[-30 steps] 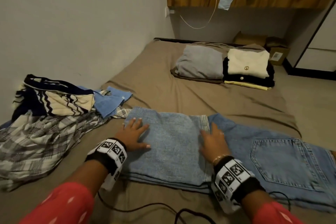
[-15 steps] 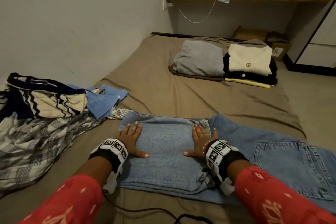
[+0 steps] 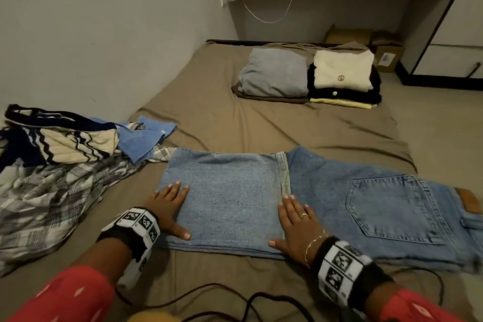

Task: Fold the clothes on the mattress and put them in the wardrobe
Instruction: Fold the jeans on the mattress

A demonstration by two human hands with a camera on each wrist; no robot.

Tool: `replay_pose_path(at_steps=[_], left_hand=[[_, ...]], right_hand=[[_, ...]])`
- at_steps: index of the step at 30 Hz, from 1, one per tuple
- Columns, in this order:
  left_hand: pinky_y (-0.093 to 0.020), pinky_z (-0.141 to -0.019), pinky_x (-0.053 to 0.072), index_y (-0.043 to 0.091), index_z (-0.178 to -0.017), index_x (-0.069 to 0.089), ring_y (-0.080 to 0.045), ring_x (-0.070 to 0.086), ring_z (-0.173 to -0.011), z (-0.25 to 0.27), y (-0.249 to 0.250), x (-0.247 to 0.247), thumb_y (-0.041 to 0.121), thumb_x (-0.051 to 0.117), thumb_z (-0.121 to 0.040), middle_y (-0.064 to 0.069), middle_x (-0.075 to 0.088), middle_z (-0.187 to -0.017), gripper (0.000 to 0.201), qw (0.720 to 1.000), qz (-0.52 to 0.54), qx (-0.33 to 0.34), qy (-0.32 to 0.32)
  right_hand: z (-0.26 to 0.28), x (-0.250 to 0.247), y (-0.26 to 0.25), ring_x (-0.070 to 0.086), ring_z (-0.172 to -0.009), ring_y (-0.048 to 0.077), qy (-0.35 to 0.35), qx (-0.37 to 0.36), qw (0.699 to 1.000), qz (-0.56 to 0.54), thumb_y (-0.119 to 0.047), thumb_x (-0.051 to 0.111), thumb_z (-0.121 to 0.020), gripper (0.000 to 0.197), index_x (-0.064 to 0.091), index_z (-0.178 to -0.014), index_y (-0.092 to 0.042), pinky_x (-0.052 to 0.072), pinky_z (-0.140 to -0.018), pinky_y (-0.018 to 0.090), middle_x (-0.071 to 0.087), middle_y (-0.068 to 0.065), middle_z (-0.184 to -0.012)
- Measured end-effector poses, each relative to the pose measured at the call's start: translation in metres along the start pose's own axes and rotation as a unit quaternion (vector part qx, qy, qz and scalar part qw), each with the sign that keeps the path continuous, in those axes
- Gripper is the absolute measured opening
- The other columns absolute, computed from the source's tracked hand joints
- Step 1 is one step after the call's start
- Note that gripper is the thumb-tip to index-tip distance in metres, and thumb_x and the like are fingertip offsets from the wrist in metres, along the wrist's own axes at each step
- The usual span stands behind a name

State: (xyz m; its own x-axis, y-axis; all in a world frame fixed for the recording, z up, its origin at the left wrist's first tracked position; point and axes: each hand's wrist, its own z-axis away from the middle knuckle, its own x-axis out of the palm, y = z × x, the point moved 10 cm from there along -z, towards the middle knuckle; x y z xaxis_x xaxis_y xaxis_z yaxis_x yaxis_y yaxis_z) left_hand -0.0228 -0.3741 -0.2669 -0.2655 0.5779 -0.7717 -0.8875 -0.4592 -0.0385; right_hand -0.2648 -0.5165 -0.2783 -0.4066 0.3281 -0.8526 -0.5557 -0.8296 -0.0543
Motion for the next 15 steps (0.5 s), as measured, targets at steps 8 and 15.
replay_pose_path(at_steps=[8, 15], left_hand=[[-0.041, -0.116, 0.017, 0.008, -0.148, 0.004, -0.029, 0.007, -0.144, 0.015, 0.061, -0.038, 0.054, 0.065, -0.078, -0.014, -0.001, -0.157, 0.104, 0.994, -0.036, -0.070, 0.076], [-0.033, -0.117, 0.008, 0.007, -0.148, -0.003, -0.024, 0.001, -0.145, -0.009, 0.243, -0.050, 0.042, 0.036, -0.098, -0.012, -0.006, -0.157, 0.073, 0.976, -0.026, 0.140, 0.166]], right_hand=[[0.053, -0.025, 0.045, 0.001, -0.144, 0.026, 0.001, -0.031, 0.975, -0.219, -0.098, 0.010, -0.051, 0.134, 0.007, -0.147, -0.004, 0.006, -0.115, 0.035, 0.000, 0.013, -0.156], [0.155, -0.017, 0.272, 0.044, -0.125, 0.030, 0.239, 0.200, 0.830, -0.463, -0.057, 0.065, -0.073, 0.086, 0.040, -0.136, -0.003, 0.034, -0.105, 0.041, 0.041, 0.016, -0.140]])
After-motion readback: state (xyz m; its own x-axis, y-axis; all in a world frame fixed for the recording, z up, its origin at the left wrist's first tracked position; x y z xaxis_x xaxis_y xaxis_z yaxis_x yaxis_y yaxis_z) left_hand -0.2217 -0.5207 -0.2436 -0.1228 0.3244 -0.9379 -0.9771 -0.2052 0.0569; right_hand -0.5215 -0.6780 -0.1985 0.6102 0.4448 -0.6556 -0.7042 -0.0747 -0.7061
